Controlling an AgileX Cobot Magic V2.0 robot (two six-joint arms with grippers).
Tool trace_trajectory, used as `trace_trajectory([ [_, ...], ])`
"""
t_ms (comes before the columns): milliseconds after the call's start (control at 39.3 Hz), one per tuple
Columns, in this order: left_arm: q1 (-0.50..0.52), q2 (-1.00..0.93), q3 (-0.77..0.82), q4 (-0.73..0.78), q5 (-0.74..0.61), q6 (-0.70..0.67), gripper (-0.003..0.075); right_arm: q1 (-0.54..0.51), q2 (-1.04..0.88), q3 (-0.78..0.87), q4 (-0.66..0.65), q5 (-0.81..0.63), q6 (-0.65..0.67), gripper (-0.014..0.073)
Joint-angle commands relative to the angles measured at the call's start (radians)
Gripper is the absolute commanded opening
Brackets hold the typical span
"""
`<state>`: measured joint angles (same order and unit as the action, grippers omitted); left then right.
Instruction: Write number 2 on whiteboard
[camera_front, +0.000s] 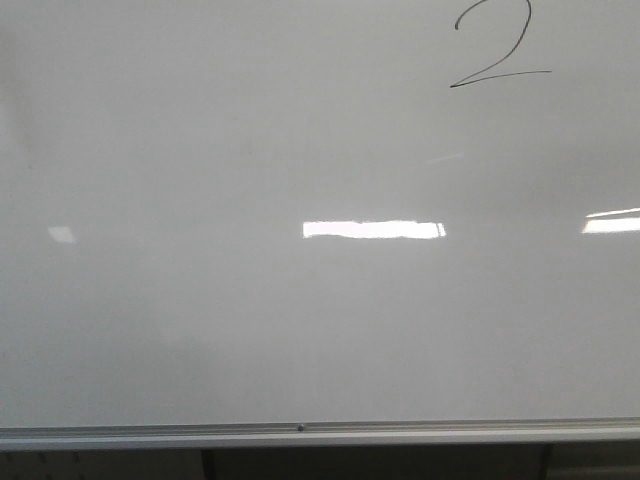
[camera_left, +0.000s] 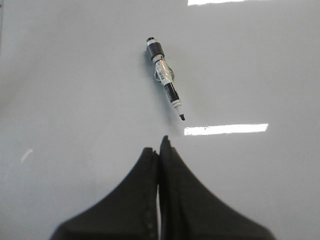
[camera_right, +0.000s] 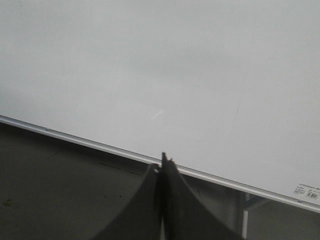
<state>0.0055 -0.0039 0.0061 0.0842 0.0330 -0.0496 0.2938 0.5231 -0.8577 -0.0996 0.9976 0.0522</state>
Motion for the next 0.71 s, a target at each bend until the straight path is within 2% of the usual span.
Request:
trace_trajectory([
  [0,0.003,-0.017,0.021,0.001,-0.086,-0.004,-0.002,-0.008,-0.014,-0.014,-0.021,-0.074,0.0,-0.0069],
  [178,0.003,-0.017,0.021,0.001,-0.086,-0.004,-0.002,-0.081,-0.114,0.096,-0.001,-0.118,-0.001,-0.0069],
  [457,0.003,-0.017,0.021,0.001,-0.086,-0.004,-0.002,-0.27,-0.372,0.468,0.044,-0.535,-0.001,-0.0067],
  [559,0.003,-0.017,0.021,0.001,-0.086,-0.004,-0.002,-0.32,-0.458,0.586,0.054,-0.649,-0.001,-0.0067],
  [686,0.003,-0.017,0.021,0.001,-0.086,-0.004,-0.002,-0.334,-0.533,0.715,0.055,-0.742,-0.001,-0.0067],
])
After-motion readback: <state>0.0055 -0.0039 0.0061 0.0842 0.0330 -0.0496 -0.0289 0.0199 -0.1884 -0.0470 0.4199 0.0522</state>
